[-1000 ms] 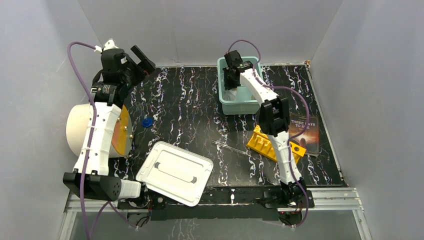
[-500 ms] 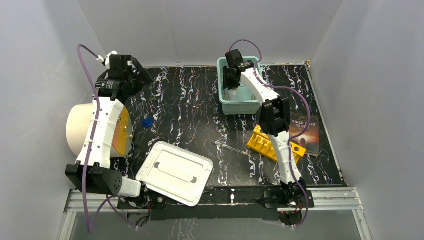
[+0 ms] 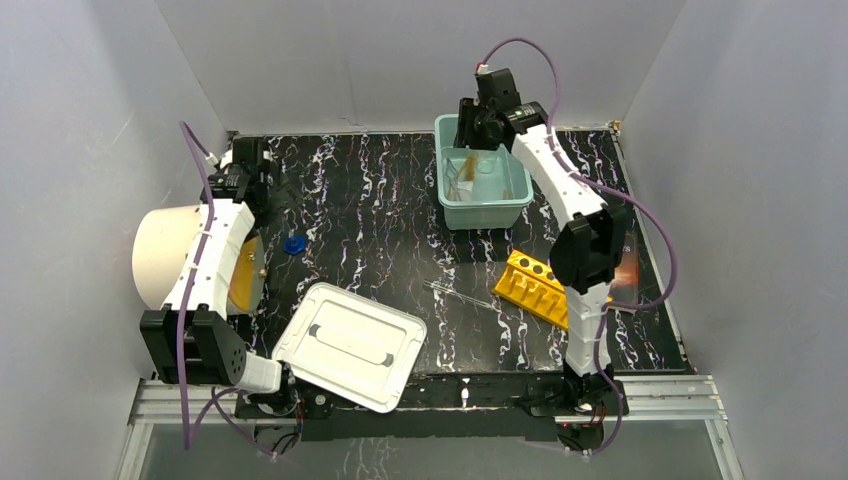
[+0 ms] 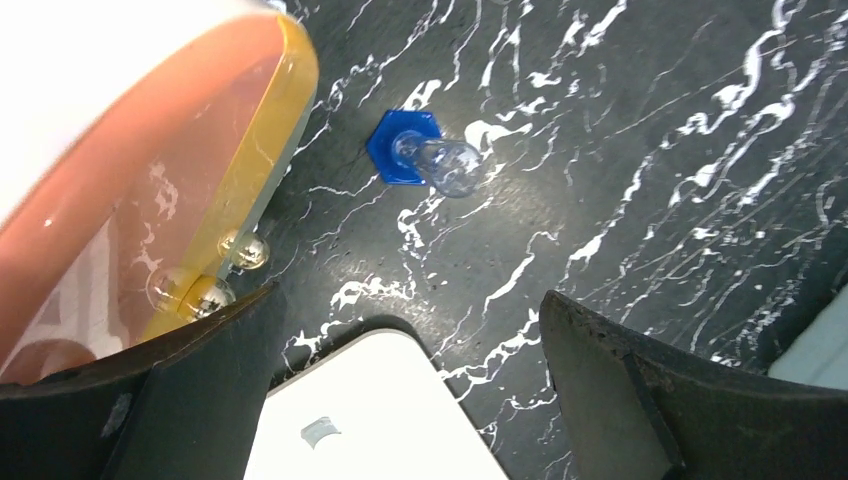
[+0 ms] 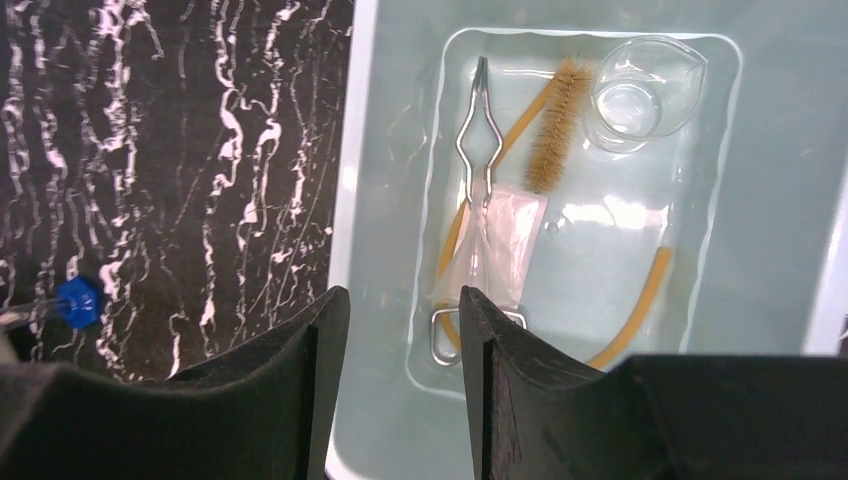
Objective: Organize the chemistry lab equipment
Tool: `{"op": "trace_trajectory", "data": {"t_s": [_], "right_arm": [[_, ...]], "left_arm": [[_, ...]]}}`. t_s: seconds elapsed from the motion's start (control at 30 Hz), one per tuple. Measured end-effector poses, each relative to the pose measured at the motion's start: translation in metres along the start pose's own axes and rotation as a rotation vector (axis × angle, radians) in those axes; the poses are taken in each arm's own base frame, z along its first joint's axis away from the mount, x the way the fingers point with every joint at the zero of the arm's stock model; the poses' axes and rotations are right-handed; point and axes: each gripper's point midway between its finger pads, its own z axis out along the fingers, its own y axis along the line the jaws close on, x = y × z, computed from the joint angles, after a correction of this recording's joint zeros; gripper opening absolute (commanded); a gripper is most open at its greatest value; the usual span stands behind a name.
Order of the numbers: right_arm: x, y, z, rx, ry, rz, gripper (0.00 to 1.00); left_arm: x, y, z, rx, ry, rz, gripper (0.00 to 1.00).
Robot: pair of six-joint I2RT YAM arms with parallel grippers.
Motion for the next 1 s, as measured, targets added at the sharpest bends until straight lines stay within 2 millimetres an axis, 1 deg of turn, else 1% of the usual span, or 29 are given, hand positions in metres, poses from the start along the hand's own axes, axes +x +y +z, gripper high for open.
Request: {"op": "trace_trajectory", "data": {"t_s": [0.1, 0.2, 0.3, 0.4, 0.57, 0.67, 0.9, 1.0], "right_arm": [[-0.005, 0.003, -0.022, -0.019, -0.037, -0.002, 0.54], [-0.006, 0.005, -0.033, -0.035, -0.057, -0.006, 0.54], [-0.002, 0.007, -0.035, -0.05, -0.05, -0.011, 0.54], [0.003, 0.007, -0.032, -0.061, -0.04, -0.015, 0.54], [0.018, 0.004, -0.029, -0.063, -0.006, -0.016, 0.54], [0.019, 0.004, -0.032, -0.066, -0.005, -0.016, 0.54], [0.01, 0.008, -0.041, -0.082, -0.039, -0.018, 0.54], [0.009, 0.009, -0.043, -0.085, -0.045, -0.018, 0.54]], "left_arm": [[0.012, 0.007, 0.014, -0.009, 0.034, -0.018, 0.89], [0.014, 0.004, 0.024, 0.01, 0.031, -0.035, 0.84], [0.009, 0.004, 0.038, 0.029, 0.004, -0.06, 0.81], [0.003, 0.005, 0.048, 0.025, -0.007, -0.067, 0.78], [-0.002, 0.002, 0.066, 0.025, -0.02, -0.022, 0.65], [-0.001, -0.001, 0.077, 0.031, -0.014, 0.023, 0.6], [-0.001, -0.006, 0.086, 0.055, -0.009, 0.087, 0.39], [0.002, -0.009, 0.09, 0.065, 0.001, 0.108, 0.26]]}}
